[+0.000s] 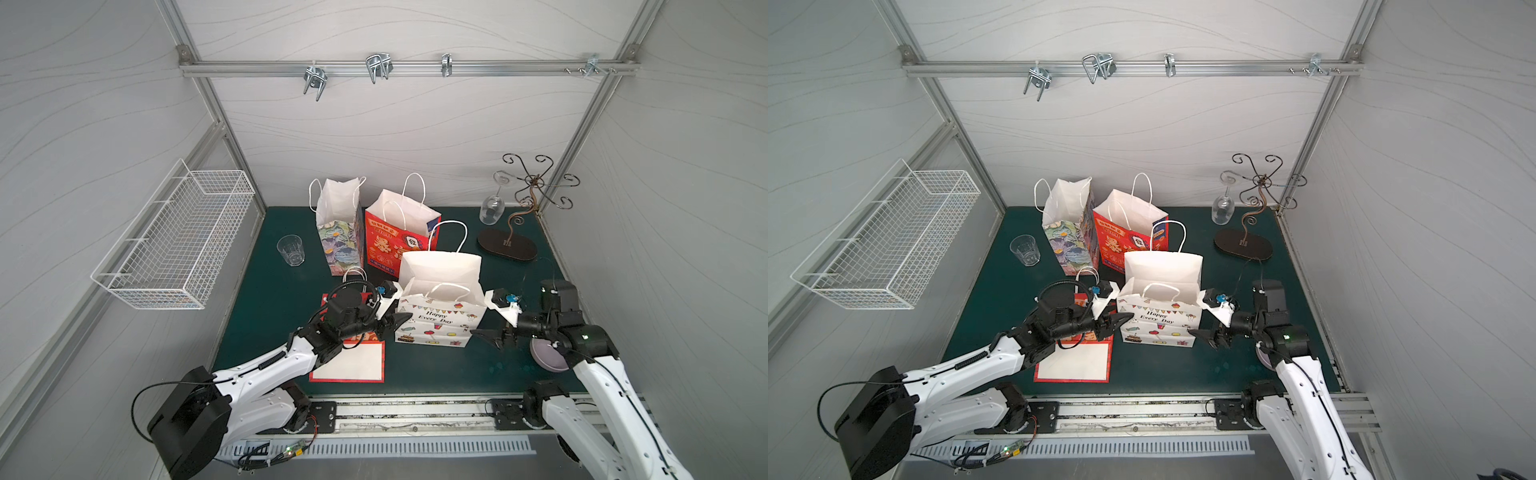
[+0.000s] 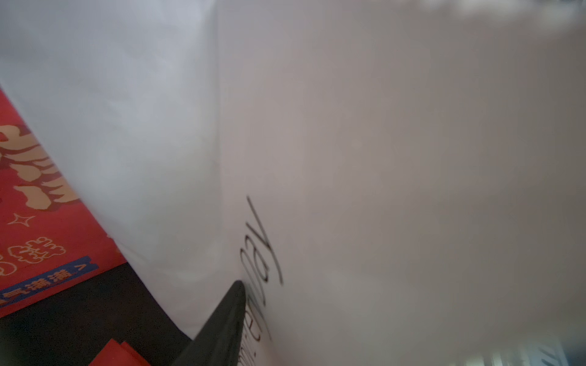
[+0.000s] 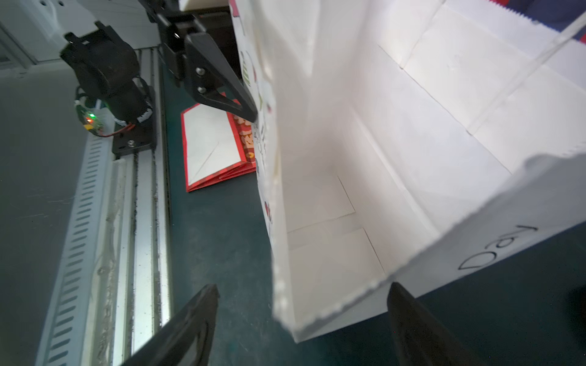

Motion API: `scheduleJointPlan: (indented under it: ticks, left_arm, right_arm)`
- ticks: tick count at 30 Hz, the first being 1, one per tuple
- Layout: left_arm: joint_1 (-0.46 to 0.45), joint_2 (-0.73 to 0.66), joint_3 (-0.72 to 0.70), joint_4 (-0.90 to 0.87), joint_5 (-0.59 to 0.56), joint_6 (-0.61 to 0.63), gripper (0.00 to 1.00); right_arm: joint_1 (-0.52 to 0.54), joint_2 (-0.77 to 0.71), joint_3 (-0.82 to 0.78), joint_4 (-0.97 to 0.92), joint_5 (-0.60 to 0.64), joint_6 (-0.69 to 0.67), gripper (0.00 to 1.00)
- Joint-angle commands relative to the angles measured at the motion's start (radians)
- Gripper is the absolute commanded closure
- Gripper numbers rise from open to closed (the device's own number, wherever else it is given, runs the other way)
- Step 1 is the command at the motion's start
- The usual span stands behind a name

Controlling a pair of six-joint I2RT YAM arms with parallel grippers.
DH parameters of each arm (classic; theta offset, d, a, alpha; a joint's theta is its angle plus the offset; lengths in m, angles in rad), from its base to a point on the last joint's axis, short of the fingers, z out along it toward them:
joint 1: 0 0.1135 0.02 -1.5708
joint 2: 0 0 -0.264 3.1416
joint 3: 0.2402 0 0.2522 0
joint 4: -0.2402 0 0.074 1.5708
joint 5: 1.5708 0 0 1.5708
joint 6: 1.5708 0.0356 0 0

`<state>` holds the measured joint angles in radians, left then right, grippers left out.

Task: Put away the paper bag
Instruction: Press the paper bag at the center of the board.

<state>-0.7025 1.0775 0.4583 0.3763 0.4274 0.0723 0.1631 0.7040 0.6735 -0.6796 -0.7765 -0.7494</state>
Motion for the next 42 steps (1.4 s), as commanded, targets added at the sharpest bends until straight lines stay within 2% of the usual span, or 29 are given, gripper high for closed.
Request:
scheduleJointPlan:
  ticks: [1, 4, 7, 15, 19, 28, 32, 38, 42]
  left_arm:
    - [0.006, -0.019, 0.034, 0.056, 0.076, 0.002, 0.51]
    - [0.016, -0.021, 0.014, 0.018, 0.073, -0.035, 0.39]
    - [0.036, -0.012, -0.041, 0.089, 0.046, -0.107, 0.32]
    - [0.041, 0.065, -0.162, 0.265, 0.024, -0.248, 0.27]
    - [0.039, 0.134, -0.195, 0.355, 0.033, -0.253, 0.25]
    - [0.034, 0.394, -0.155, 0.574, 0.07, -0.291, 0.25]
    - [0.028, 0.46, -0.116, 0.644, 0.114, -0.3, 0.27]
    - [0.018, 0.416, -0.09, 0.671, 0.152, -0.282, 0.34]
    - [0.019, 0.319, -0.075, 0.59, 0.203, -0.243, 0.41]
  right_arm:
    - [-0.011, 0.008, -0.018, 0.002, -0.002, 0.008, 0.17]
    - [-0.007, 0.034, -0.017, -0.008, -0.098, 0.017, 0.18]
    - [-0.006, 0.032, -0.035, 0.029, -0.098, 0.041, 0.18]
    - [-0.007, 0.012, -0.063, 0.079, -0.084, 0.061, 0.19]
    - [-0.005, 0.016, -0.063, 0.082, -0.103, 0.062, 0.19]
    - [-0.004, 0.026, -0.077, 0.084, -0.13, 0.055, 0.2]
    - [-0.004, 0.019, -0.088, 0.08, -0.139, 0.053, 0.21]
    - [-0.005, 0.009, -0.091, 0.065, -0.145, 0.04, 0.21]
    - [-0.004, 0.0, -0.088, 0.061, -0.149, 0.038, 0.22]
